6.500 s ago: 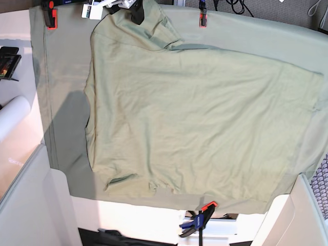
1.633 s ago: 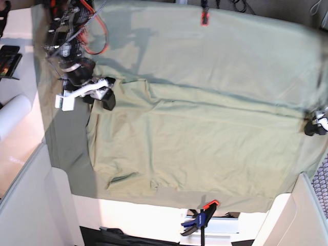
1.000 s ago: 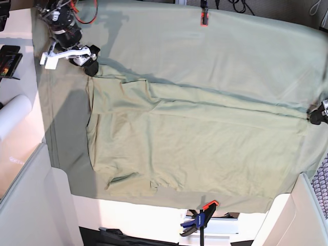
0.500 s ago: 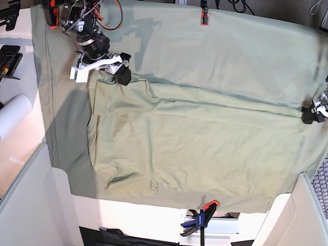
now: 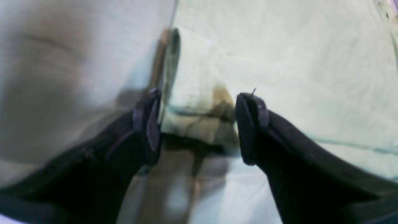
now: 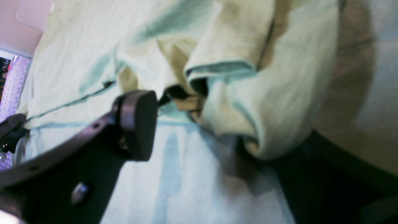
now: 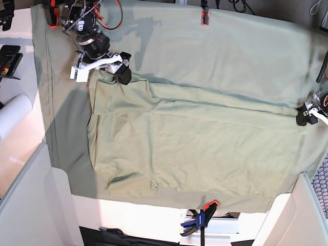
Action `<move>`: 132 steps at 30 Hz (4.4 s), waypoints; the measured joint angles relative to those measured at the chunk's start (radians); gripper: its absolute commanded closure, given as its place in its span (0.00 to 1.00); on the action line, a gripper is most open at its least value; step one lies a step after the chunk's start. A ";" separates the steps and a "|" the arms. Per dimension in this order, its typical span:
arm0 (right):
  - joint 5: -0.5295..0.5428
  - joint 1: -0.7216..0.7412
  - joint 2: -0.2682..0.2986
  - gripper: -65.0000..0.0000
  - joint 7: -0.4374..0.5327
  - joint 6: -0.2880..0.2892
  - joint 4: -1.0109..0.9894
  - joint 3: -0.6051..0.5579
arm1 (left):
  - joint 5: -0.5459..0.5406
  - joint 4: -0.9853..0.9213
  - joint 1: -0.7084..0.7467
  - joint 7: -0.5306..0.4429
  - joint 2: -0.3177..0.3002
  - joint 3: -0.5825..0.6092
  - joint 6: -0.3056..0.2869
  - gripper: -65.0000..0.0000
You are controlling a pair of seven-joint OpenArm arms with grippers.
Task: Fold the T-shirt properly
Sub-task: 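Lower the folded edge and release it with both grippers, then reposition both grippers to grasp the shirt's side edge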
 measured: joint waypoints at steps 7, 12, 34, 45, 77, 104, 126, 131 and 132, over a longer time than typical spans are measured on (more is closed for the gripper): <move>0.000 0.000 0.000 0.46 0.004 0.000 0.000 0.000 | 0.021 0.002 -0.001 -0.010 0.025 0.000 -0.003 0.75; -0.013 -0.002 -0.001 1.00 0.000 -0.004 -0.008 -0.002 | 0.038 0.001 0.000 0.006 0.027 0.000 -0.053 1.00; 0.093 -0.186 0.093 1.00 -0.114 0.011 0.278 0.040 | -0.400 0.017 0.072 0.392 -0.157 0.006 -0.071 1.00; 0.116 -0.344 0.093 1.00 -0.128 0.014 0.386 0.090 | -0.536 0.101 0.321 0.424 -0.180 -0.004 -0.079 1.00; 0.150 -0.540 0.127 0.79 -0.143 0.012 0.418 0.131 | -0.493 0.480 0.718 0.435 -0.158 -0.216 -0.079 0.76; 0.142 -0.342 0.228 0.51 -0.129 0.005 0.420 0.356 | -0.478 0.655 0.719 0.422 -0.233 -0.272 -0.075 0.54; -0.182 0.611 0.289 0.51 0.129 -0.011 -0.758 0.080 | -0.254 0.789 0.725 0.312 -0.238 -0.274 -0.075 0.54; -0.175 0.644 0.249 0.51 0.165 0.016 -0.822 -0.005 | -0.231 0.789 0.725 0.295 -0.238 -0.274 -0.075 0.38; -0.171 0.642 0.237 0.51 0.172 0.016 -0.818 -0.018 | -0.231 0.789 0.725 0.285 -0.238 -0.274 -0.075 0.37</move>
